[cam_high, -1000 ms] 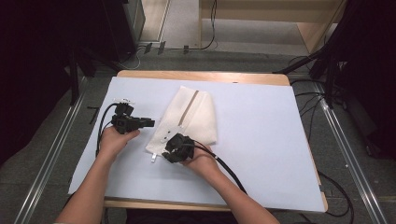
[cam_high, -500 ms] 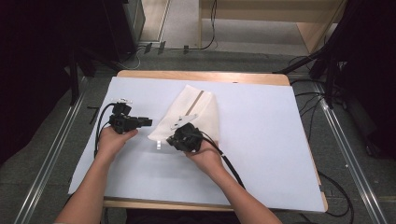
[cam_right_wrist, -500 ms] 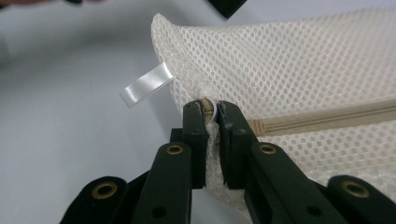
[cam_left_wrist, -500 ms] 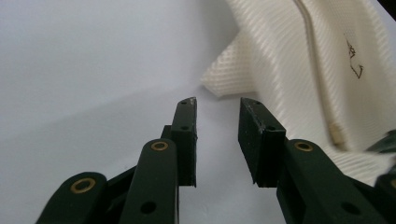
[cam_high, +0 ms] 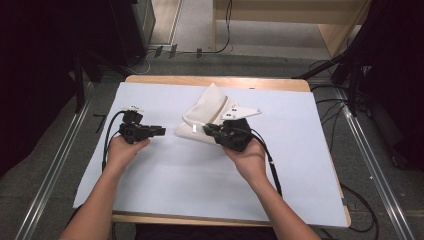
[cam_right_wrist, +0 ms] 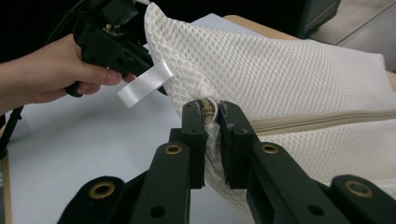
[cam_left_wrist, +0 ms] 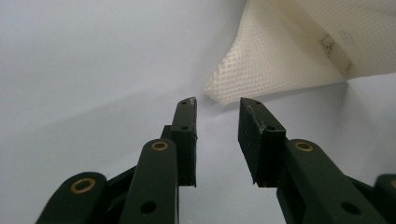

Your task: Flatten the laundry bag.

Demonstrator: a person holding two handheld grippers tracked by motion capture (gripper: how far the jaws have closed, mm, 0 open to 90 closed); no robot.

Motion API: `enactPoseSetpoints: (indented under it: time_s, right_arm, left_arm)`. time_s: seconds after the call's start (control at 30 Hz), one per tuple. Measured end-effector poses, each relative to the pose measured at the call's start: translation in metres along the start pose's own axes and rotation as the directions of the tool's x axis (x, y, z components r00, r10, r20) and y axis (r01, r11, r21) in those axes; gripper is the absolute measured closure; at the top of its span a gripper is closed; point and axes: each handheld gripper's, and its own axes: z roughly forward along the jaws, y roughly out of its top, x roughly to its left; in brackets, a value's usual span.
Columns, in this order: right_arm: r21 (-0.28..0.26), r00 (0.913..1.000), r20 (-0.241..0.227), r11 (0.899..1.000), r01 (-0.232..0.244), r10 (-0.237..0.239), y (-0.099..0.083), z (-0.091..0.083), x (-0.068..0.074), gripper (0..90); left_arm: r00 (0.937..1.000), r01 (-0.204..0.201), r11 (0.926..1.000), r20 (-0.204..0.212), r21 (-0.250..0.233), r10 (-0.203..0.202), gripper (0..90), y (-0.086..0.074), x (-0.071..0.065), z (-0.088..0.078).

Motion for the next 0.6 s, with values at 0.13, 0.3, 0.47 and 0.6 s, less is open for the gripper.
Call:
enactPoseSetpoints:
  time_s: [0.13, 0.3, 0.47, 0.6]
  right_arm:
    - [-0.029, 0.9990, 0.040, 0.999, -0.018, 0.019, -0.006, -0.024, -0.008, 82.8]
    - [-0.078, 0.9952, 0.079, 0.996, -0.051, 0.057, -0.016, -0.047, -0.016, 82.5]
    - [-0.094, 0.9863, 0.138, 0.992, -0.079, 0.091, -0.030, -0.066, -0.026, 82.0]
    - [-0.124, 0.9733, 0.176, 0.984, -0.126, 0.147, -0.043, -0.083, -0.038, 81.7]
  left_arm:
    - [0.9998, -0.021, 0.9998, 0.006, 0.003, 0.021, 67.8, 0.002, -0.006, 0.004]
    - [0.9982, -0.060, 0.9981, 0.002, 0.014, 0.060, 62.8, 0.008, -0.014, 0.016]
    - [0.9920, -0.124, 0.9922, -0.020, -0.002, 0.124, 57.5, 0.015, -0.021, 0.028]
    - [0.9907, -0.134, 0.9909, -0.023, 0.019, 0.134, 52.2, 0.025, -0.022, 0.035]
